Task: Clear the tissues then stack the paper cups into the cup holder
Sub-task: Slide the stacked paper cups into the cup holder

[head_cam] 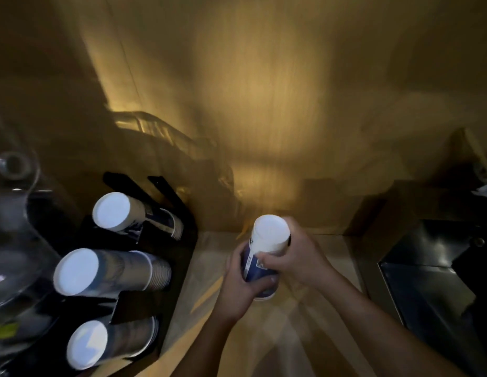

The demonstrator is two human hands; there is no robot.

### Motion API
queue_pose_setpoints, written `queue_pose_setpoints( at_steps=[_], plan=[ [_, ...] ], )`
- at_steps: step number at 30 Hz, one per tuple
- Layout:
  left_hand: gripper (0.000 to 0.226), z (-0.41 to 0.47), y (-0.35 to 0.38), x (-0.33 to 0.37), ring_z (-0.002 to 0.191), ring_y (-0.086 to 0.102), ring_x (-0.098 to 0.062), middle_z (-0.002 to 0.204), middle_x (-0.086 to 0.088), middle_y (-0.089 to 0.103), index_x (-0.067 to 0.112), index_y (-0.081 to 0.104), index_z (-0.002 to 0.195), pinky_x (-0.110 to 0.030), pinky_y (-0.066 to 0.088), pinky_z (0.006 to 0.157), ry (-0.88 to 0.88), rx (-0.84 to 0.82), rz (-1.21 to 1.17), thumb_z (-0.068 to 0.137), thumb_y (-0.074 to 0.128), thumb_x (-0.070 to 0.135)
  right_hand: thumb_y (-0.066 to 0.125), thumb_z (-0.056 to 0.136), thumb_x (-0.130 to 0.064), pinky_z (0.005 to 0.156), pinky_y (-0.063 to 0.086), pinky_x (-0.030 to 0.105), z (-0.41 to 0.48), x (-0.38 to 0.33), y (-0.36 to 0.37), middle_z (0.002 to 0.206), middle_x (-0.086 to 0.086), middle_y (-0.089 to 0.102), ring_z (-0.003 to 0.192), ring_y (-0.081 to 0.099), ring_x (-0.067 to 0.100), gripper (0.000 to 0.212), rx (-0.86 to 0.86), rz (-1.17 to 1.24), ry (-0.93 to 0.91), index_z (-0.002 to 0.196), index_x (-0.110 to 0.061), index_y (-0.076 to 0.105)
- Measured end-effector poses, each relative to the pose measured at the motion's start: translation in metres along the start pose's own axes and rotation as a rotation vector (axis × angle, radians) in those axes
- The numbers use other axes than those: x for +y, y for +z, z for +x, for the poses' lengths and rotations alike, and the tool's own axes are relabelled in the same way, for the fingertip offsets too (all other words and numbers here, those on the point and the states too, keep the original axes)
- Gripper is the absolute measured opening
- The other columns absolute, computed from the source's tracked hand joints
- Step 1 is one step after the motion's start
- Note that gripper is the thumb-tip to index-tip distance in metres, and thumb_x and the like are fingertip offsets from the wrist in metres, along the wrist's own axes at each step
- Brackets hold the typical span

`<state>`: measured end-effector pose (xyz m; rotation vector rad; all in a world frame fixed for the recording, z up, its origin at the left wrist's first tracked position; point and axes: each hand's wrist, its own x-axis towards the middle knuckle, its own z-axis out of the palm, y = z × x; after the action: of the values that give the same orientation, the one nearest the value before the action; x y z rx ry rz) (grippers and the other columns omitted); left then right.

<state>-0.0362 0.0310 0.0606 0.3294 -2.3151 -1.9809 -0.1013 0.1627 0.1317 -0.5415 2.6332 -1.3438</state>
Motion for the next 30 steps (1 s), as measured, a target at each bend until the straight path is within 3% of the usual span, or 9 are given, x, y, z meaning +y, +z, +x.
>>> queue_pose_setpoints(
  at_steps=[3,6,11,16,20,24,30],
  plan=[
    [0.084,-0.013,-0.014,0.020,0.116,0.053,-0.015,0.131,0.005,0.048,0.041,0.039,0.127,-0.038,0.055,0.091,0.069,0.061,0.042,0.053,0.079,0.048,0.071,0.045,-0.056,0.079,0.055,0.042,-0.003,-0.022,-0.001,0.103,-0.012,0.059,0.095,0.058,0.013,0.069,-0.015,0.054,-0.067,0.105,-0.039,0.043],
    [0.079,-0.028,-0.030,0.040,0.115,0.051,-0.008,0.126,0.015,0.046,0.052,0.038,0.123,-0.024,0.053,0.086,0.141,0.116,0.083,0.054,0.077,0.053,0.074,0.046,-0.055,0.080,0.056,0.041,-0.007,-0.043,-0.001,0.105,-0.013,0.060,0.097,0.058,0.011,0.070,-0.027,0.126,-0.125,0.107,-0.042,0.044],
    [0.075,-0.058,-0.060,0.070,0.121,0.045,-0.009,0.127,0.016,0.043,0.065,0.035,0.116,-0.034,0.050,0.096,0.205,0.200,0.051,0.055,0.077,0.051,0.073,0.048,-0.055,0.072,0.048,0.021,-0.018,-0.089,0.000,0.100,-0.018,0.061,0.092,0.057,-0.001,0.063,-0.034,0.176,-0.312,0.104,-0.041,0.046],
    [0.078,-0.093,-0.087,0.098,0.120,0.049,-0.016,0.128,0.007,0.049,0.049,0.039,0.126,-0.044,0.052,0.095,0.268,0.316,0.009,0.058,0.077,0.047,0.070,0.049,-0.052,0.067,0.043,0.004,-0.035,-0.143,0.005,0.093,-0.030,0.060,0.090,0.055,-0.011,0.053,-0.052,0.279,-0.481,0.097,-0.045,0.048],
    [0.076,-0.121,-0.114,0.112,0.119,0.051,-0.016,0.127,0.006,0.050,0.050,0.042,0.123,-0.044,0.052,0.093,0.309,0.407,-0.008,0.057,0.079,0.040,0.071,0.053,-0.047,0.068,0.043,0.003,-0.049,-0.180,0.016,0.096,-0.032,0.058,0.095,0.054,-0.011,0.055,-0.131,0.325,-0.617,0.101,-0.043,0.046],
    [0.076,-0.142,-0.141,0.117,0.120,0.046,-0.012,0.124,0.017,0.045,0.062,0.039,0.116,-0.044,0.050,0.096,0.333,0.510,0.074,0.052,0.077,0.047,0.073,0.055,-0.043,0.072,0.044,0.005,-0.054,-0.204,0.033,0.099,-0.027,0.057,0.098,0.054,-0.009,0.056,-0.186,0.329,-0.726,0.104,-0.040,0.045],
    [0.080,-0.136,-0.161,0.123,0.128,0.041,-0.016,0.134,0.010,0.044,0.050,0.035,0.126,-0.046,0.044,0.103,0.386,0.499,0.078,0.059,0.078,0.043,0.078,0.058,-0.032,0.081,0.039,0.002,-0.046,-0.216,0.047,0.106,-0.023,0.050,0.099,0.049,-0.011,0.067,-0.122,0.266,-0.841,0.114,-0.028,0.042]
  ],
)
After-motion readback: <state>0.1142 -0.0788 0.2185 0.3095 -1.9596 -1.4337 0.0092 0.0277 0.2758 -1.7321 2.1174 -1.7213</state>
